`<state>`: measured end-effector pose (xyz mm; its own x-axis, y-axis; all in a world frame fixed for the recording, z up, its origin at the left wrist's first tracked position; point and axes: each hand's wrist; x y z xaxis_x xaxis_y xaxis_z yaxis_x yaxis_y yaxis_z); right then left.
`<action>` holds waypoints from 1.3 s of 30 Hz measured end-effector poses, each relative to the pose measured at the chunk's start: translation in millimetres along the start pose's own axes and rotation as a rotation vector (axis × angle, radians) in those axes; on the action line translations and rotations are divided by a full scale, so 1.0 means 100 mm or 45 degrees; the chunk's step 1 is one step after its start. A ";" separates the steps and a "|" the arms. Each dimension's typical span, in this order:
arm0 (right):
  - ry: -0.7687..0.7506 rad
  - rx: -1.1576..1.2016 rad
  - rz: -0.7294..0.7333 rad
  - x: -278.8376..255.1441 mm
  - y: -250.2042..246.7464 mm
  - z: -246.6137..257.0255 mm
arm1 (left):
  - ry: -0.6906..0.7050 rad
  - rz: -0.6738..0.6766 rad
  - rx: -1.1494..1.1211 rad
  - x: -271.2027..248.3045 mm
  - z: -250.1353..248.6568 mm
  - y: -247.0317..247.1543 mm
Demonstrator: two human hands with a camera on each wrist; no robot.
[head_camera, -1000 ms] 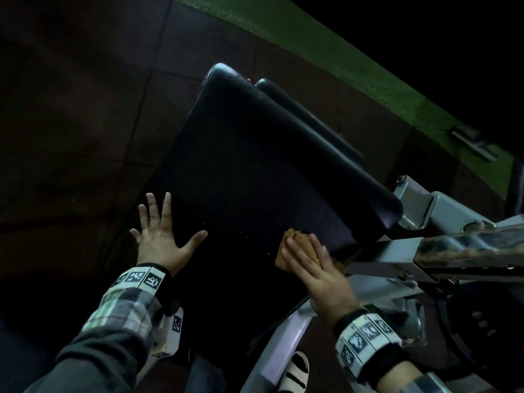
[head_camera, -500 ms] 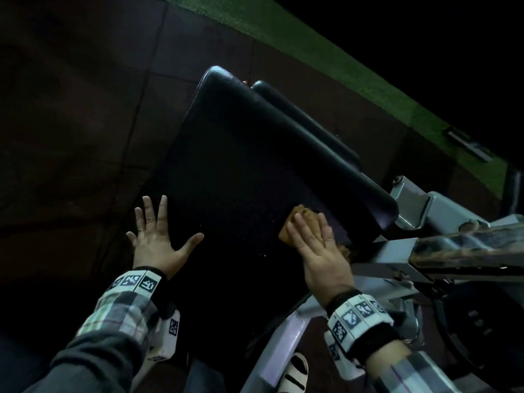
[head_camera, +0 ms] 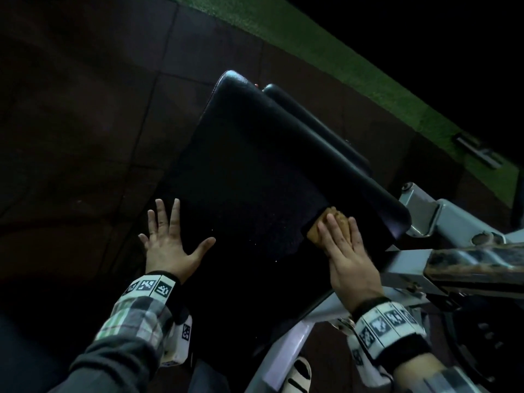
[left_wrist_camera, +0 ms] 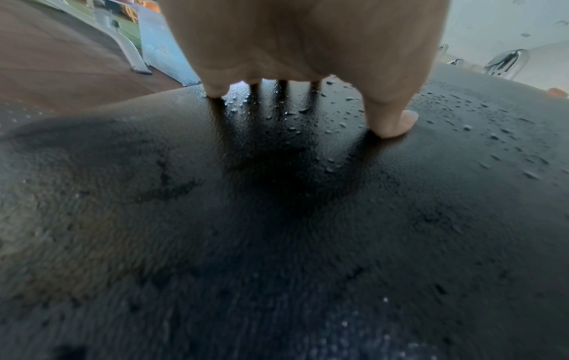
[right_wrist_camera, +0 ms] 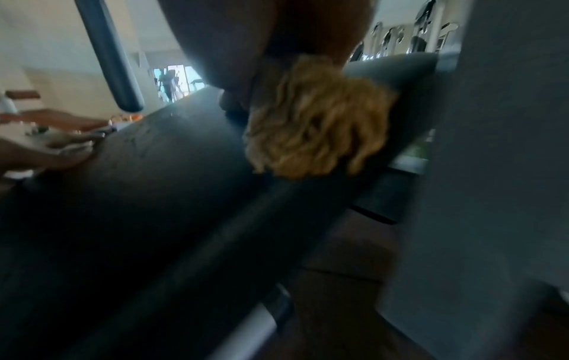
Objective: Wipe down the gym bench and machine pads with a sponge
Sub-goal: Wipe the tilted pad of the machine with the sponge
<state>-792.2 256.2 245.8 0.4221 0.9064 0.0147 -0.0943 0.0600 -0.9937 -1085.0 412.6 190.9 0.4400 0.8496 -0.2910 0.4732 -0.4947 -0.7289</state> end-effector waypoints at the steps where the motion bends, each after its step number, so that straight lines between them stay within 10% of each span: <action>1: 0.006 0.002 -0.036 0.12 0.03 0.11 | 0.000 0.003 -0.002 0.00 0.00 0.00; 10: -0.150 0.003 0.039 0.40 0.26 1.04 | 0.009 -0.003 -0.035 0.01 0.00 -0.01; 21: -0.216 -0.066 0.101 -0.04 0.09 0.20 | -0.010 0.019 -0.045 0.00 -0.01 -0.02; 32: -0.250 -0.016 0.052 0.33 0.26 1.03 | 0.007 0.005 -0.050 0.00 0.00 -0.01; 39: -0.303 -0.055 0.151 -0.16 0.21 0.55 | 0.004 -0.010 -0.049 0.00 0.00 0.00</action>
<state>-850.2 266.0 230.3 0.1864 0.9791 -0.0812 -0.0898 -0.0654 -0.9938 -1085.2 412.8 190.5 0.4383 0.8531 -0.2831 0.5056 -0.4944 -0.7070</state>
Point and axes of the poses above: each hand's wrist, its own x-axis towards the middle knuckle, its own y-axis out of the palm, z = x × y, and after that the axes turned 15 degrees about y, right-handed
